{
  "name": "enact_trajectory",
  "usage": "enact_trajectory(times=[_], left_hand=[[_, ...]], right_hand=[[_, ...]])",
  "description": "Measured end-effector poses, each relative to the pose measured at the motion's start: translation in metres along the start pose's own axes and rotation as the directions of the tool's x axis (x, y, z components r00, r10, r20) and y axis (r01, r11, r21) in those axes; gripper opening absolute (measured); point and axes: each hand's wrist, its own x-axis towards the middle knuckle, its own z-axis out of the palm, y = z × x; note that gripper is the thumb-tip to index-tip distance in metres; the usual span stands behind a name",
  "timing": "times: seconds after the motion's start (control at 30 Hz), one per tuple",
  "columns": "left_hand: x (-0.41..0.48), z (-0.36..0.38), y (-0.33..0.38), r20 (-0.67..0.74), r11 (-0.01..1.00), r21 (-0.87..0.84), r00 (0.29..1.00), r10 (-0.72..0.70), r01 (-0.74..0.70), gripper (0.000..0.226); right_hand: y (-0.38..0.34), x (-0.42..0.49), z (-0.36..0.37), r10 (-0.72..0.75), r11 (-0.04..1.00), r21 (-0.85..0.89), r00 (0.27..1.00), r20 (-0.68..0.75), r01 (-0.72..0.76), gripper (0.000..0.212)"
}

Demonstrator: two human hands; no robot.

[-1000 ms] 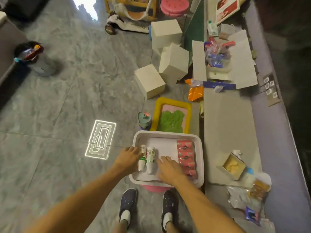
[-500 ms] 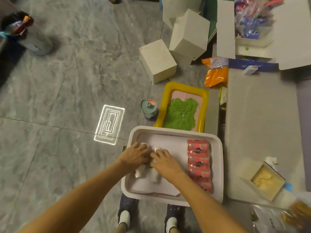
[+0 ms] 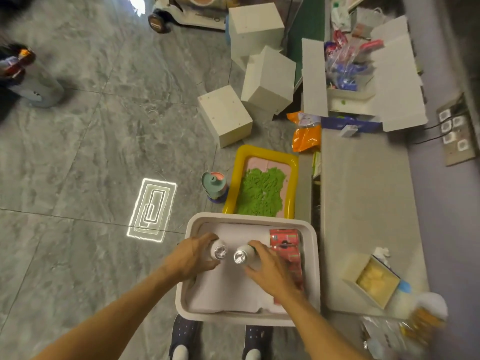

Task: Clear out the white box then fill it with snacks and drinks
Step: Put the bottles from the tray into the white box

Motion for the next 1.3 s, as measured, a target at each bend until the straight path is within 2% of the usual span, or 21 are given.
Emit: enact_trajectory(times=[0.1, 0.23, 0.3, 0.47, 0.67, 0.8, 0.93, 1.07, 1.17, 1.3], left_hand=[[-0.020, -0.022, 0.030, -0.143, 0.977, -0.213, 0.990, -0.007, -0.024, 0.059], [-0.048, -0.075, 0.087, -0.272, 0.931, -0.357, 0.962, -0.022, -0.080, 0.050], [-0.064, -0.107, 0.119, -0.312, 0.923, -0.362, 0.950, 0.015, -0.134, 0.046], [-0.110, -0.190, 0.191, -0.378, 0.887, -0.373, 0.918, 0.121, -0.270, 0.039], [-0.152, -0.256, 0.249, -0.324, 0.862, -0.195, 0.860, 0.393, -0.467, 0.041], [-0.173, -0.273, 0.288, -0.216, 0.804, -0.146, 0.811, 0.543, -0.577, 0.046], [-0.201, -0.258, 0.340, -0.096, 0.715, -0.161, 0.732, 0.675, -0.680, 0.049], [-0.246, -0.214, 0.392, 0.044, 0.619, -0.218, 0.626, 0.778, -0.754, 0.058], [-0.295, -0.171, 0.423, 0.143, 0.549, -0.251, 0.530, 0.836, -0.797, 0.057], [-0.370, -0.105, 0.453, 0.252, 0.474, -0.298, 0.411, 0.876, -0.828, 0.053]], right_hand=[[-0.043, -0.023, -0.034, 0.149, 0.974, 0.199, 0.970, -0.194, -0.110, 0.041], [-0.101, -0.045, -0.075, 0.215, 0.929, 0.363, 0.909, -0.358, -0.077, 0.040], [-0.129, -0.056, -0.097, 0.243, 0.888, 0.458, 0.895, -0.374, -0.050, 0.043], [-0.197, -0.104, -0.158, 0.237, 0.862, 0.506, 0.853, -0.464, 0.036, 0.052], [-0.256, -0.185, -0.205, 0.252, 0.897, 0.436, 0.719, -0.648, 0.078, 0.046], [-0.280, -0.250, -0.211, 0.304, 0.914, 0.403, 0.571, -0.763, 0.052, 0.047], [-0.292, -0.322, -0.203, 0.439, 0.869, 0.493, 0.394, -0.807, 0.041, 0.045], [-0.295, -0.409, -0.184, 0.532, 0.839, 0.544, 0.213, -0.820, 0.003, 0.041], [-0.299, -0.484, -0.160, 0.566, 0.824, 0.566, 0.070, -0.821, -0.019, 0.050], [-0.311, -0.592, -0.113, 0.595, 0.792, 0.606, -0.133, -0.793, -0.074, 0.043]])
